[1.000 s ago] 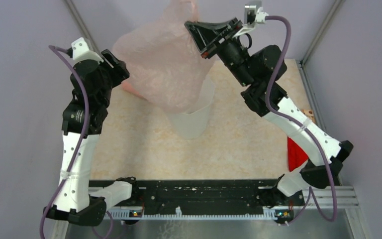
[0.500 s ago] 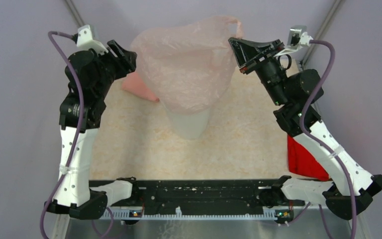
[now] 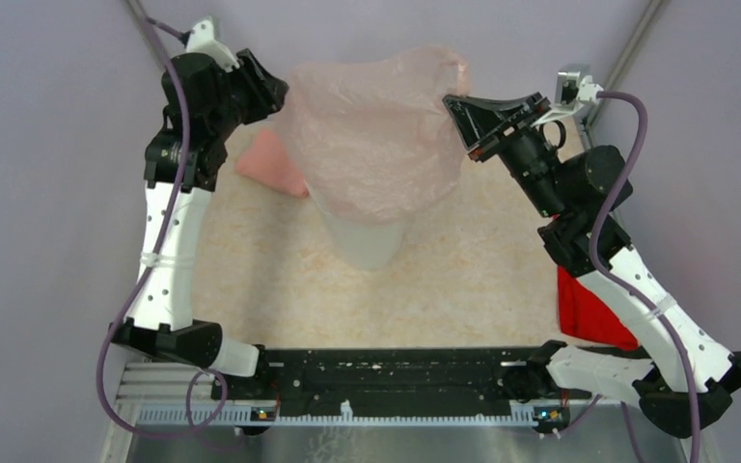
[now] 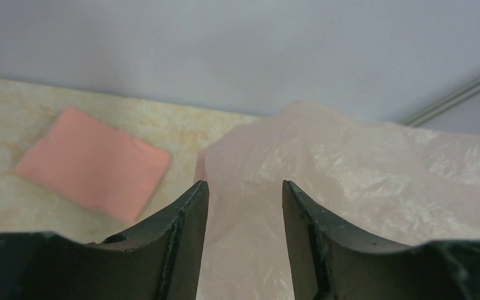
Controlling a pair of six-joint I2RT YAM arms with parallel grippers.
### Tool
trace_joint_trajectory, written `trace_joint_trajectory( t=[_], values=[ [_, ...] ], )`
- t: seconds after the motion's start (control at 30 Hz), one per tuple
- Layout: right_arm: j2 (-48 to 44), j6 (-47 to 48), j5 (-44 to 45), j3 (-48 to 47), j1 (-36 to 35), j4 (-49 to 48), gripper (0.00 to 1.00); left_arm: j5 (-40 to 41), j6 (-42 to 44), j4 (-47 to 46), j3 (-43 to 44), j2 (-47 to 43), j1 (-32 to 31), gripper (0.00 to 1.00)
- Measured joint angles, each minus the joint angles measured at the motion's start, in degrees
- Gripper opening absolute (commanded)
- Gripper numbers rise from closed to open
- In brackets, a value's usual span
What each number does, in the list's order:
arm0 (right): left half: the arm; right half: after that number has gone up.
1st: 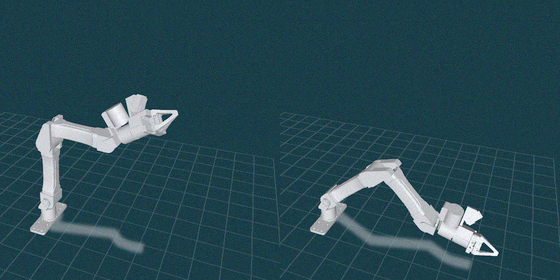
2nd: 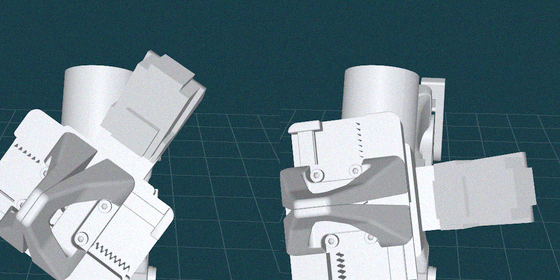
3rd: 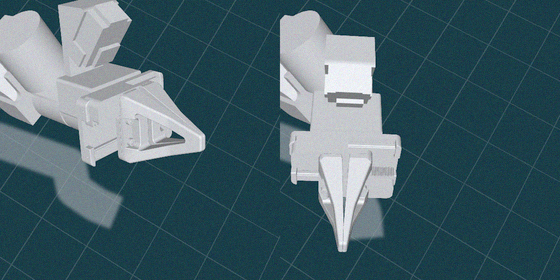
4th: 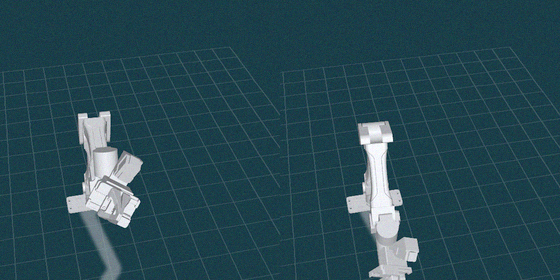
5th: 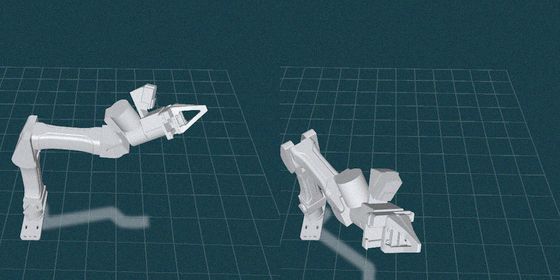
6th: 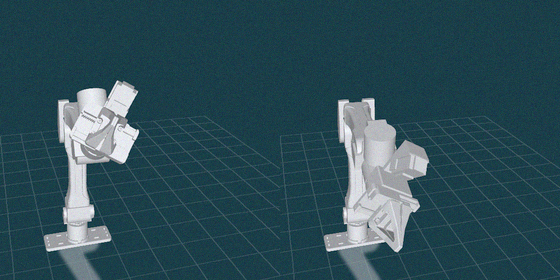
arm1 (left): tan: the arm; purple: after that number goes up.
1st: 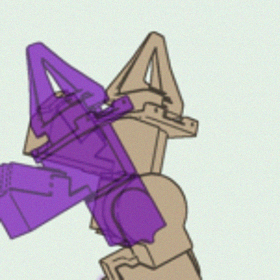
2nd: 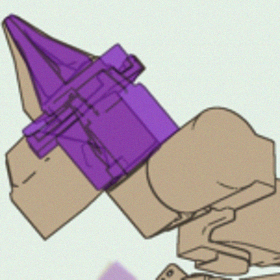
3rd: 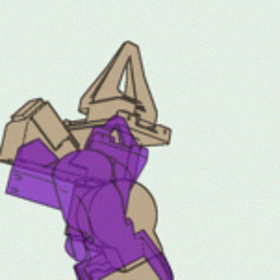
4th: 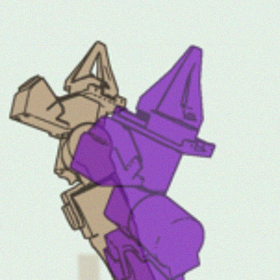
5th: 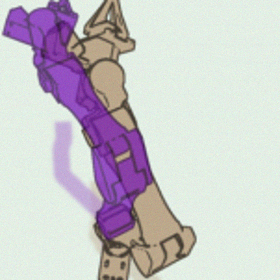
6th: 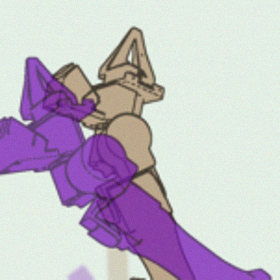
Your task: Put the trash bags into the trash bin
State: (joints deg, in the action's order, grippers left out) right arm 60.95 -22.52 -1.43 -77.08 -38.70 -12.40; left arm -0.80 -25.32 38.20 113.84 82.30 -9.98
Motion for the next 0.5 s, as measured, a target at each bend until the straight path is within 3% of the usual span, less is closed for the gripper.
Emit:
trace_joint_trajectory(
  t=[0.27, 0.5],
  values=[
    [-1.3, 0.4, -0.6, 0.6, 0.0, 0.5, 0.0, -8.2, 0.3, 1.9, -9.0, 0.9, -1.2, 0.48],
    [-0.7, 1.2, -0.9, -0.4, 0.0, 0.9, 0.0, -7.8, 0.8, 1.8, -18.9, -1.1, -14.5, 0.45]
  ],
)
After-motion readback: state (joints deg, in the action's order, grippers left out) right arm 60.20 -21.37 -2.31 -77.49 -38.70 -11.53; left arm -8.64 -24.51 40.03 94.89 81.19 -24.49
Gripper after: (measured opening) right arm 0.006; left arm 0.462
